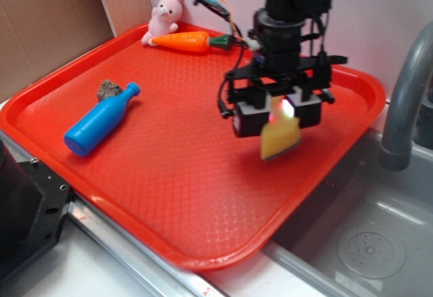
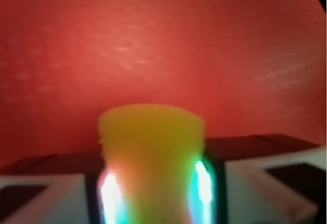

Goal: Grab the green sponge.

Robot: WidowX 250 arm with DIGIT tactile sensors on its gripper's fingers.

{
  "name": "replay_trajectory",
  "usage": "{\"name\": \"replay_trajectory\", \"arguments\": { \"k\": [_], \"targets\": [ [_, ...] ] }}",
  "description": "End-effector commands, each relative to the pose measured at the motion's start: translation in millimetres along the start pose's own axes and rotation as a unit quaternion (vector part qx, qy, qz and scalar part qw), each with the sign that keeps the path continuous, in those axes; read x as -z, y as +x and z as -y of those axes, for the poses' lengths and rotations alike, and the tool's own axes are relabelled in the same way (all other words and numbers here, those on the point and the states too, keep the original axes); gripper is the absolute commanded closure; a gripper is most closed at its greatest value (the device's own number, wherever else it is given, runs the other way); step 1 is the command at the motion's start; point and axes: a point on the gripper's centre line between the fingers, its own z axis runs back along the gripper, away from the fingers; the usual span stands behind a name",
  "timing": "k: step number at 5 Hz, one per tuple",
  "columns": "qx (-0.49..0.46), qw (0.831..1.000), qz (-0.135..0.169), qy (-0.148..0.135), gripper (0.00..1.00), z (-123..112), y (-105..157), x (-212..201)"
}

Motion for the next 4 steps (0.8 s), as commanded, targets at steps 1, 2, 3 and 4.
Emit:
{"name": "replay_trajectory", "arguments": {
  "k": [1,2,3,4],
  "targets": [
    [0.27,0.952,0.06,-0.129,1.0,-34.1,49.7,-115.9],
    [0.39,0.899,0.1,-0.171,1.0,-59.8,83.2,-156.4],
    [0.489,0.861,0.1,-0.097,1.0,-60.8,124.8,-168.2],
    [0.505,0.854,0.116,-0.043,1.0,-71.0,132.2,-179.7]
  ]
}}
